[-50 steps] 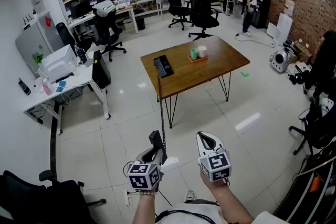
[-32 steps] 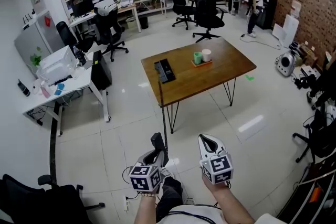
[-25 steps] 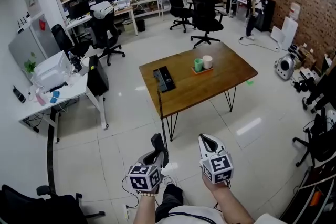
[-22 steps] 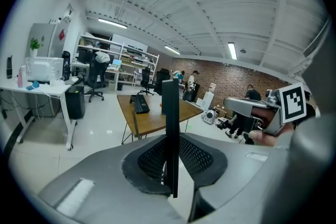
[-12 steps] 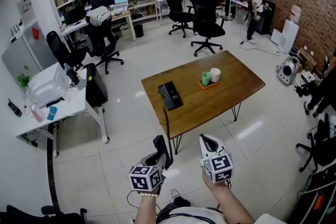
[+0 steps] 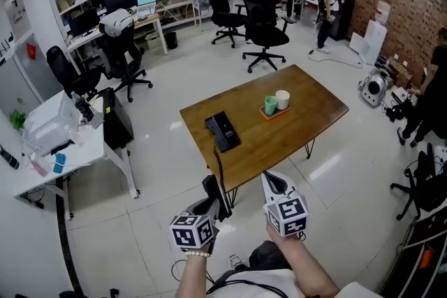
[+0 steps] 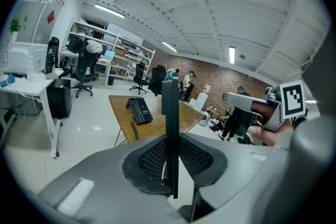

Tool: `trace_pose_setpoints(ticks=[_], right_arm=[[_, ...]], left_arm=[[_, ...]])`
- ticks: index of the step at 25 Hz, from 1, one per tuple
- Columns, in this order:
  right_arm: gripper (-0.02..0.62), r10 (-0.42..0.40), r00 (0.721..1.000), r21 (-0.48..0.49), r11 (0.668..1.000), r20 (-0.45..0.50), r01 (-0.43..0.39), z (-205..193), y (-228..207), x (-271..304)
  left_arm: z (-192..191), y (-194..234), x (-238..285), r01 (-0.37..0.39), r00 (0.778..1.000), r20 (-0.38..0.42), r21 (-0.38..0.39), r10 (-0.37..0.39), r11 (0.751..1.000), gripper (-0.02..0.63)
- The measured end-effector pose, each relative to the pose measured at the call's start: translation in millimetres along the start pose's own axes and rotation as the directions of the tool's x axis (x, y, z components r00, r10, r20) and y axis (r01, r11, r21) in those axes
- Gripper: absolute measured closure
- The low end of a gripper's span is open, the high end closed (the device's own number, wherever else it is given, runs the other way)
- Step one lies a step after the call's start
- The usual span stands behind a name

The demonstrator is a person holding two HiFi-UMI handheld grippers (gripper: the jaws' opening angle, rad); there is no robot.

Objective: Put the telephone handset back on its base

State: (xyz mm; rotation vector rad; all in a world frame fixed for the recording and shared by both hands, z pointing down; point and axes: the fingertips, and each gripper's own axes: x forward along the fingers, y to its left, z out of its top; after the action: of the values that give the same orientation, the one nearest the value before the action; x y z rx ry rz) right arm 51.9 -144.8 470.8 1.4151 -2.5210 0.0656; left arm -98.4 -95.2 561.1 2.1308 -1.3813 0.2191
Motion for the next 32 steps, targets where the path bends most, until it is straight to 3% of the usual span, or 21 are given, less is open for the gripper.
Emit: trace_pose_setpoints(ticks=[6, 10, 15, 19, 25, 32], right_arm=[[0.595, -0.003, 1.000, 0.007, 1.000, -0.012, 0.003, -2, -5, 25], [0.595, -0.001, 1.000, 0.011, 1.000, -0.018, 0.001, -2, -13, 43], [0.595, -0.009, 1.000, 0.013, 1.000, -0.013, 0.009, -3, -25, 74], [0.595, 0.011, 1.000, -0.013, 1.000, -0.020, -0.011, -5, -29, 106], [0.595, 0.044, 0.998, -0.003, 0.999, -0.044, -0.044, -5, -48, 155], [0.595, 0.063, 0.996, -0.002, 0.998, -0.066, -0.063, -14, -72, 199]], left_arm=[[10, 11, 24, 0.023, 1.000, -0.008, -0.008, -0.023, 1.000, 0.538], [19, 20, 45, 0.094, 0.996, 0.005, -0.061, -0.094, 0.994, 0.538], [30, 45, 84, 0.234, 0.972, 0.012, -0.182, -0.236, 0.955, 0.538], [35, 72, 127, 0.294, 0.952, -0.005, -0.280, -0.308, 0.914, 0.538], [42, 104, 191, 0.316, 0.935, -0.041, -0.356, -0.353, 0.880, 0.538], [55, 134, 247, 0.321, 0.929, -0.053, -0.383, -0.367, 0.867, 0.538]])
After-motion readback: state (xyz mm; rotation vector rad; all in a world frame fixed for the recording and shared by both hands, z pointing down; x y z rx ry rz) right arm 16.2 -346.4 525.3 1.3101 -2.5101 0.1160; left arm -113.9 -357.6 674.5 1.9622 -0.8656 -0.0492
